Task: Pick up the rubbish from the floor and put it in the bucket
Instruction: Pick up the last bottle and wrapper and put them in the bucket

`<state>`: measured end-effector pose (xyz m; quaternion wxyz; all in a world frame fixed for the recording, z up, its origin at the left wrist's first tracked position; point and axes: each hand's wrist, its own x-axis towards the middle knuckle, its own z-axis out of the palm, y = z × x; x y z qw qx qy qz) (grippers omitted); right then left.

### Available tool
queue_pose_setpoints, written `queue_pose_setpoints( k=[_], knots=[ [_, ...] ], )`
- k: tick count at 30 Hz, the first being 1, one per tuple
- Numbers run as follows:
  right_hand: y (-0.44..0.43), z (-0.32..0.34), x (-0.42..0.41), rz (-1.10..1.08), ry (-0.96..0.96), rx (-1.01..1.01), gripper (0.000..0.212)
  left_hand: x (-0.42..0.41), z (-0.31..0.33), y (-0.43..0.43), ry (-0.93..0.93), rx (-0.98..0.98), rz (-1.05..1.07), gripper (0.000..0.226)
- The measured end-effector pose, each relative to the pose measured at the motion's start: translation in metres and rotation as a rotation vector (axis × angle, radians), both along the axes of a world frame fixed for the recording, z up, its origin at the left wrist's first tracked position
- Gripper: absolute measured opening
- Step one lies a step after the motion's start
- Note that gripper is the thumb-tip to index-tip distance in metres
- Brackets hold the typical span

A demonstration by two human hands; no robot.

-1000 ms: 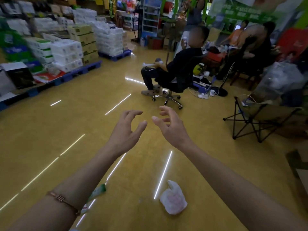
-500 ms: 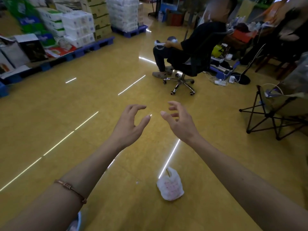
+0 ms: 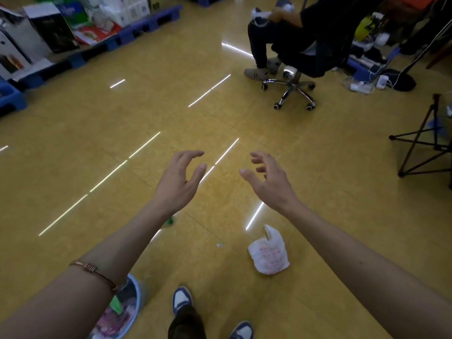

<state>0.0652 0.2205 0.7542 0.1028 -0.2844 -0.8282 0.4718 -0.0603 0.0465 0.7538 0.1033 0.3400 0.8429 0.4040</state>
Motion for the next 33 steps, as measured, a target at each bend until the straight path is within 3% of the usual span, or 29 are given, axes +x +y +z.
queue_pose_setpoints(
  k=[9, 18, 25, 33],
  knots=[
    [-0.034, -0.068, -0.099, 0.093, -0.054, -0.024, 0.055, -0.09, -0.075, -0.051, -0.052, -0.055, 0.105, 0.037],
    [-0.061, -0.195, -0.184, 0.287, -0.108, -0.048, 0.057, -0.137, -0.213, -0.088, -0.14, -0.092, 0.322, 0.039],
    [-0.068, -0.333, -0.24, 0.434, -0.129, -0.016, 0.06, -0.162, -0.364, -0.099, -0.133, -0.081, 0.409, 0.038],
    [-0.091, -0.536, -0.283, 0.605, -0.195, 0.057, 0.065, -0.193, -0.574, -0.146, -0.094, -0.21, 0.56, 0.041]
  ],
)
